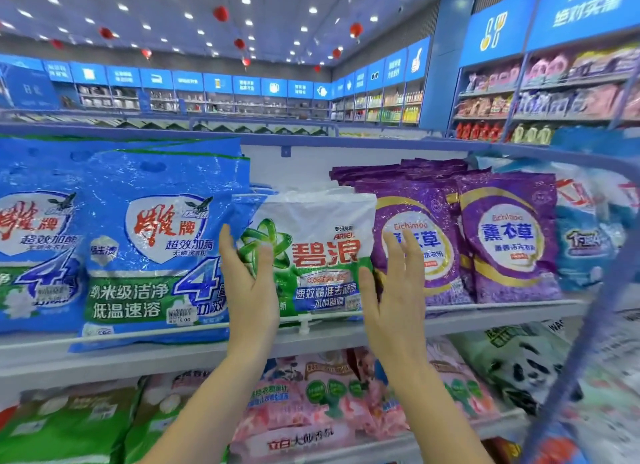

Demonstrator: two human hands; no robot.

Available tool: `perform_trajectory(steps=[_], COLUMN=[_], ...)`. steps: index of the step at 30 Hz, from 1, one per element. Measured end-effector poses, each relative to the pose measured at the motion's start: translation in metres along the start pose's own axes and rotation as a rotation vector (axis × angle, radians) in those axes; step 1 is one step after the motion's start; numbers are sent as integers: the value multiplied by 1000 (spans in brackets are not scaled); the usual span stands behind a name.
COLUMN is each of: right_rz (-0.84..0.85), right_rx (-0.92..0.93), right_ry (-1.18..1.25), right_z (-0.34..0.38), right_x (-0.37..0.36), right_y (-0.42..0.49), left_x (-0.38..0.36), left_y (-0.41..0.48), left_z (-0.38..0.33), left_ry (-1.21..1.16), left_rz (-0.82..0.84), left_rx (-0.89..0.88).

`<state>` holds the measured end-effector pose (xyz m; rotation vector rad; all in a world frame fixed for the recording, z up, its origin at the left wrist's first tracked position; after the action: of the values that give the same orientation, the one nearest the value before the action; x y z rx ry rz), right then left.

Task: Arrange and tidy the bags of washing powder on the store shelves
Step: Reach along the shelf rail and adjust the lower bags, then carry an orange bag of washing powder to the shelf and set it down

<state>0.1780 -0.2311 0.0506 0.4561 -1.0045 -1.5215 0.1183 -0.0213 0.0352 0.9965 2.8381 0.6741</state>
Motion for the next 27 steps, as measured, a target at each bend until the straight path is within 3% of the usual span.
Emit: perform_trajectory(steps=[3, 6, 14, 16, 22, 27], right_rz=[-65, -167, -241, -252, -400, -435], right_rx=[-35, 42, -96, -127, -215, -430], right_ry=[74, 65, 34, 18, 147, 202], right_z=[-6, -3, -45, -56, -100, -161], right_x=[43, 101, 241, 278, 411, 527], right_y=[-7, -19, -60, -69, -114, -159], left_x=[8, -1, -88, -106, -161, -229], left_y=[-14, -32, -105, -125, -189, -254], left_z=[-19, -36, -62, -55, -27, -26], left_ry=[-12, -106, -147, -137, -71, -43], left_rz=[-52, 0, 482, 539, 520, 507], left_rx=[-95, -94, -174, -140, -2, 42])
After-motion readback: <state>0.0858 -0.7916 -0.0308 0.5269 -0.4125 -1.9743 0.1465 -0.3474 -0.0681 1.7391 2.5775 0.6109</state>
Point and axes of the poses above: each hand's wrist, its own y-axis towards the middle knuckle, its own x-axis out of the back of the hand, z = x × y, the point moved 10 cm from there along y, towards the middle knuckle, and after that the axes turned 13 degrees about y, right-handed, at the moved point
